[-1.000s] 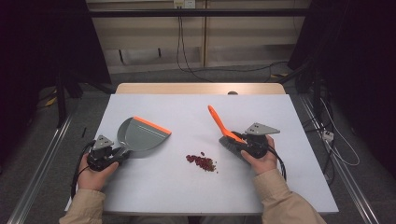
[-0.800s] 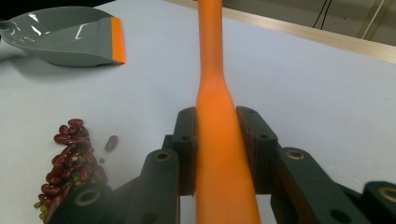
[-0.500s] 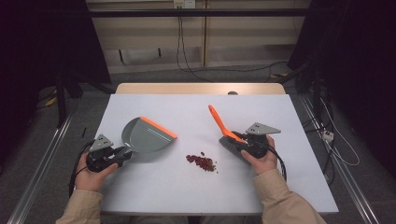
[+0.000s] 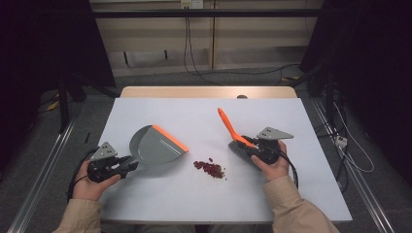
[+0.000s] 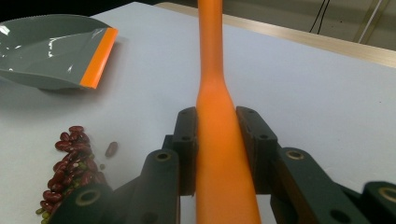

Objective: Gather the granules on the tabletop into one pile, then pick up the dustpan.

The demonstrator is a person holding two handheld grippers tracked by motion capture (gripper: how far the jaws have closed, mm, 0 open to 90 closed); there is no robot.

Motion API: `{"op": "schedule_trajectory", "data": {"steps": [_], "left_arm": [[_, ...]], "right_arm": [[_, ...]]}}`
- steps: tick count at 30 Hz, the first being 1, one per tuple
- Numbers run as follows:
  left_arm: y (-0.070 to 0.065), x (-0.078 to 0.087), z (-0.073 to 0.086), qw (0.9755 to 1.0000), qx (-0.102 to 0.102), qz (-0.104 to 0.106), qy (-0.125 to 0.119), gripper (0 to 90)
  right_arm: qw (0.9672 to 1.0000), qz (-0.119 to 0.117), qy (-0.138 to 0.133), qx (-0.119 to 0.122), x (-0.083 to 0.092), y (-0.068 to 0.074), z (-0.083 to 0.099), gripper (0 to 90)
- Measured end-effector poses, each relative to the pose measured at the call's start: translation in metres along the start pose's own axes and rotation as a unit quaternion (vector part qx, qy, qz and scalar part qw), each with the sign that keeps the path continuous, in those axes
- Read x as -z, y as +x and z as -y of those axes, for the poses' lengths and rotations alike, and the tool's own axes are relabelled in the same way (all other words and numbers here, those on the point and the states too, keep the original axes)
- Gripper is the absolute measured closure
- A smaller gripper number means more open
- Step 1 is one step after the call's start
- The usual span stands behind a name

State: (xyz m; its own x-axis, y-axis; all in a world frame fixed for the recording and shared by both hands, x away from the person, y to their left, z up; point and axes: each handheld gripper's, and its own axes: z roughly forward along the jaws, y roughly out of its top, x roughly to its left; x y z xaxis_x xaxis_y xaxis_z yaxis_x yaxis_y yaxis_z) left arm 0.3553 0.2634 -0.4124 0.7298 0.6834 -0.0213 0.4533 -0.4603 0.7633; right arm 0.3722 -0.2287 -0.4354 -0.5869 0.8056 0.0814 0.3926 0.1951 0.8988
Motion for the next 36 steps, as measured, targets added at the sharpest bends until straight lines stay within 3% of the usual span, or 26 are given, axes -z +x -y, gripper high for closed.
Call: {"op": "schedule_trajectory", "data": {"steps": [6,9,14,36], "left_arm": [[-0.004,0.000,-0.001,0.9997,-0.018,0.015,0.010,62.7],[-0.005,0.001,0.001,0.9994,-0.019,0.028,0.009,62.7],[-0.007,0.005,0.002,0.9992,-0.025,0.028,0.009,62.7],[-0.021,0.007,0.004,0.9959,-0.050,0.072,0.022,62.6]], "right_arm": [[1.0000,0.003,-0.001,-0.002,0.001,-0.001,-0.001,71.0],[1.0000,0.003,-0.003,-0.003,0.001,0.000,-0.001,71.1],[1.0000,0.005,-0.005,-0.005,0.001,0.001,-0.003,71.0],[0.9998,0.008,-0.009,-0.015,0.005,0.006,-0.005,71.0]]}}
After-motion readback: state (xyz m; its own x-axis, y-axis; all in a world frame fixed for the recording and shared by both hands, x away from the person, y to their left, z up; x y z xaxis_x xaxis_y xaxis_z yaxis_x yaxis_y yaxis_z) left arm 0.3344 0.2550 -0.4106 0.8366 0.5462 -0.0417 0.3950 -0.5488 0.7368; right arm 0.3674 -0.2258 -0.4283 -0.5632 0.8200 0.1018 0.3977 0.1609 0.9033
